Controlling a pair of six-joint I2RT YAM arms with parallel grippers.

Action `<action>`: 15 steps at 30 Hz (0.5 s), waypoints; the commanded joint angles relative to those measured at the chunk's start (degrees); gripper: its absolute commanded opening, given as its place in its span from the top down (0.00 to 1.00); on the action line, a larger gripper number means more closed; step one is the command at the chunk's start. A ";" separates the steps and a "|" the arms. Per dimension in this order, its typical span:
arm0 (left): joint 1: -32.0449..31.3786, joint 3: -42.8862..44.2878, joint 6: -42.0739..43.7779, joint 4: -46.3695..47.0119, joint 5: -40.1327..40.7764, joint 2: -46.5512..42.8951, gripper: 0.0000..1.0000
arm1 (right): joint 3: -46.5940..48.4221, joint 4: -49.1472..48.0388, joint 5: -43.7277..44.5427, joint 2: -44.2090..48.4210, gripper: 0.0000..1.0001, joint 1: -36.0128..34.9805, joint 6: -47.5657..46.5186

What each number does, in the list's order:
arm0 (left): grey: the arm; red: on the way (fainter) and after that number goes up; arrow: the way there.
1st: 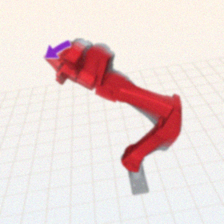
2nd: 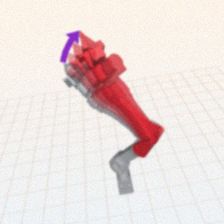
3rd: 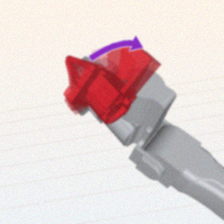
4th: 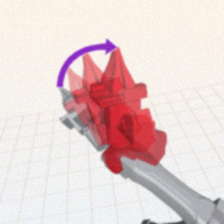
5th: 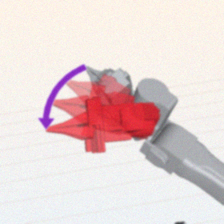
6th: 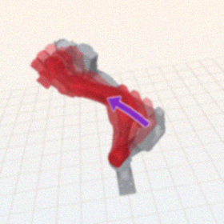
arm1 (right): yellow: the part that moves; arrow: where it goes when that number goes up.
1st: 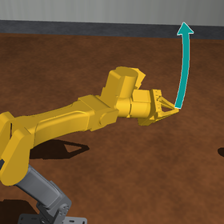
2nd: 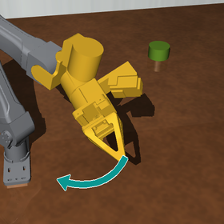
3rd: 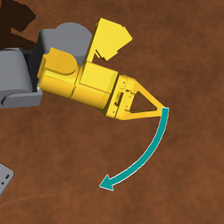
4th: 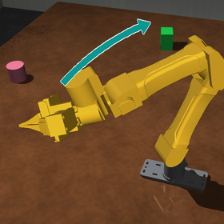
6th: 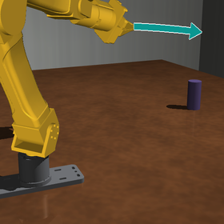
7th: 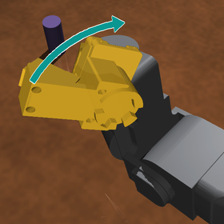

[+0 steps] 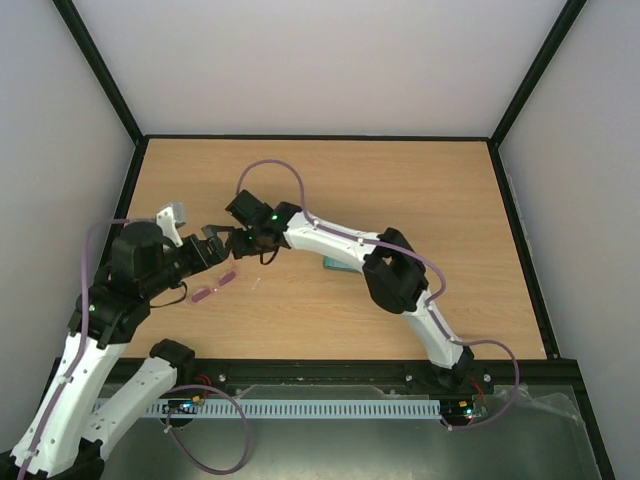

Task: Organize the sunglasses
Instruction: Pick up the sunglasses from the center of the board.

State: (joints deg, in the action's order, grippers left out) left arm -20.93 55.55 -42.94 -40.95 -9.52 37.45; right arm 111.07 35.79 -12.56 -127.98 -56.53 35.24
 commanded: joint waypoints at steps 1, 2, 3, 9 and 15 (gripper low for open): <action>0.27 0.04 -0.68 -1.86 -3.41 -2.11 0.01 | 4.91 3.63 3.66 -5.17 0.39 -0.16 0.53; 0.25 -0.13 -0.80 -1.71 -4.19 -2.44 0.01 | 5.60 3.59 3.81 -6.04 0.39 -0.18 0.41; 0.26 -0.36 -1.05 -1.54 -4.91 -2.87 0.01 | 6.17 3.60 4.01 -6.87 0.39 -0.29 0.42; 0.27 -0.54 -0.80 -2.49 -5.54 -4.01 0.01 | 7.88 3.27 4.53 -9.82 0.39 -1.38 0.15; 0.27 -0.40 -0.03 -2.71 -5.58 -3.82 0.01 | 9.62 3.50 4.55 -11.94 0.40 -1.75 0.35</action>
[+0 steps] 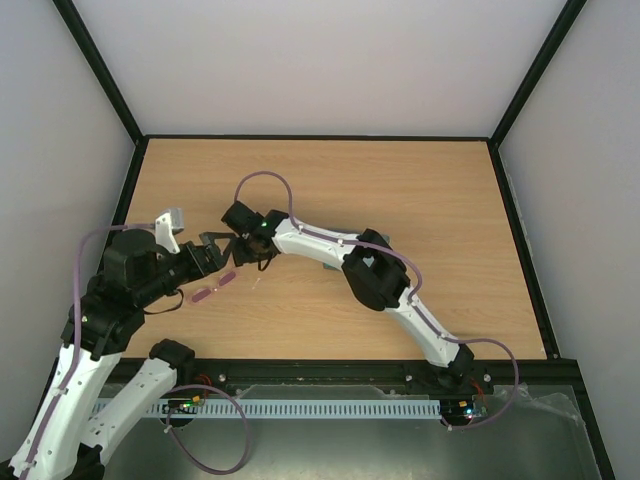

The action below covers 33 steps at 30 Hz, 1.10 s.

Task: Organize the sunglasses
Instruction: Pick up the sunglasses from the center of the board.

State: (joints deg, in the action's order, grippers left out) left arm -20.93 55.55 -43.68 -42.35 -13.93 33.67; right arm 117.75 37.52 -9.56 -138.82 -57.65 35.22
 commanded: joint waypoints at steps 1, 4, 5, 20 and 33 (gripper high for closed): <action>0.26 -0.36 0.92 -1.37 -1.16 0.06 0.01 | 3.05 1.79 1.56 -1.22 0.40 -0.65 0.43; 0.23 -0.51 1.35 -1.42 -1.09 0.26 0.01 | 3.41 1.47 1.78 -1.25 0.40 -0.75 0.54; 0.27 -0.57 1.48 -1.42 -1.10 0.37 0.01 | 3.51 1.48 1.93 -1.27 0.40 -0.74 0.60; 0.27 0.51 1.61 -1.10 -0.57 -0.89 0.01 | 7.32 1.55 0.26 -4.28 0.45 -3.03 -0.20; 0.27 0.70 1.76 -1.39 -0.74 -1.15 0.01 | 10.13 6.76 6.30 -6.72 0.71 -4.41 -0.72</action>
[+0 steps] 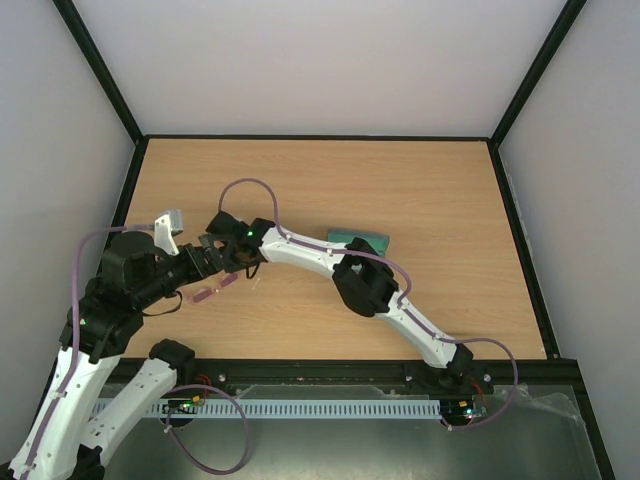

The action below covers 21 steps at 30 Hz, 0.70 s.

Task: Organize the sunglasses
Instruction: Pick up the sunglasses from the center of the board.

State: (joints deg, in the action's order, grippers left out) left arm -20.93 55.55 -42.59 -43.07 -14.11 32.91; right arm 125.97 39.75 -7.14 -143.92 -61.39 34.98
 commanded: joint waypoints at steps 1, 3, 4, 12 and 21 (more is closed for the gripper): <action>0.27 0.66 0.54 -0.62 -0.56 -0.34 0.01 | 1.92 5.08 4.56 -1.63 0.72 -0.67 -0.53; 0.27 0.77 0.53 -0.53 -0.57 -0.23 0.01 | 1.91 5.86 5.49 -1.55 0.74 -0.67 -0.84; 0.27 0.82 0.54 -0.48 -0.63 -0.19 0.01 | 1.97 6.27 5.88 -1.54 0.77 -0.67 -1.04; 0.27 1.20 0.31 -0.50 -0.62 0.12 0.01 | 2.72 8.59 7.09 -0.84 0.95 -0.50 -1.53; 0.27 5.85 1.02 -2.42 0.09 3.58 0.01 | -3.97 7.28 12.27 10.30 0.99 0.86 -1.98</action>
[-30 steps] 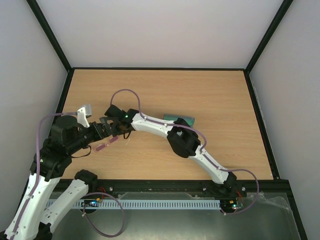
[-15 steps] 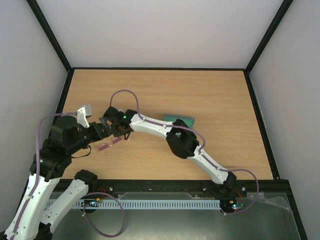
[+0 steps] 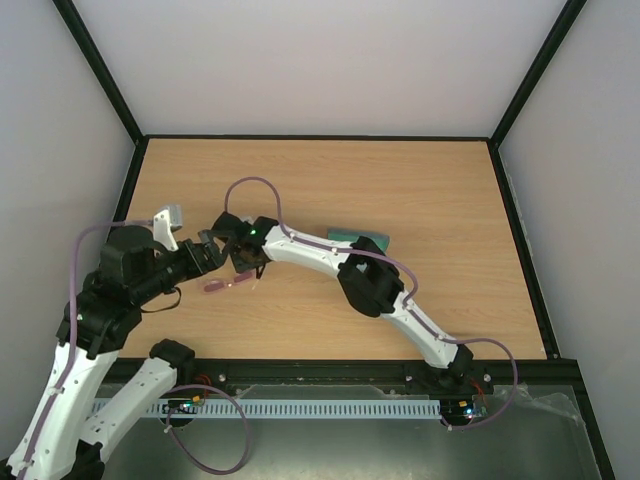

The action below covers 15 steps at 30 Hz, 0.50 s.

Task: Organize the sunglasses
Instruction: Pick up the sunglasses from the center of the board.

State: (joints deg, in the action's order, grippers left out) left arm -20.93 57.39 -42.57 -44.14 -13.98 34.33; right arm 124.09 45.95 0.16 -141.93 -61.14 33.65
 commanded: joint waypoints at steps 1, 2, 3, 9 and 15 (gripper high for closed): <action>0.25 5.09 1.17 -1.84 -0.08 3.01 0.01 | -2.69 1.42 5.87 9.92 0.99 0.93 -0.83; 0.27 6.30 1.31 -2.33 -0.02 3.82 0.01 | -3.37 1.76 7.13 11.50 0.99 1.05 -1.00; 0.27 7.77 1.43 -2.77 0.20 4.53 0.01 | -4.39 2.10 8.47 13.33 0.99 1.13 -1.16; 0.27 15.95 2.36 -5.53 1.68 8.84 0.01 | -19.48 -0.81 16.89 29.16 0.99 1.32 -2.14; 0.27 18.88 2.09 -5.14 1.64 12.26 0.01 | -38.41 -7.42 28.49 48.51 0.99 1.32 -4.17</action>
State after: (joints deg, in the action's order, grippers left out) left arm -20.93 74.78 -41.08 -48.03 -12.56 44.60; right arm 95.72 43.00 17.65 -102.94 -59.96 31.51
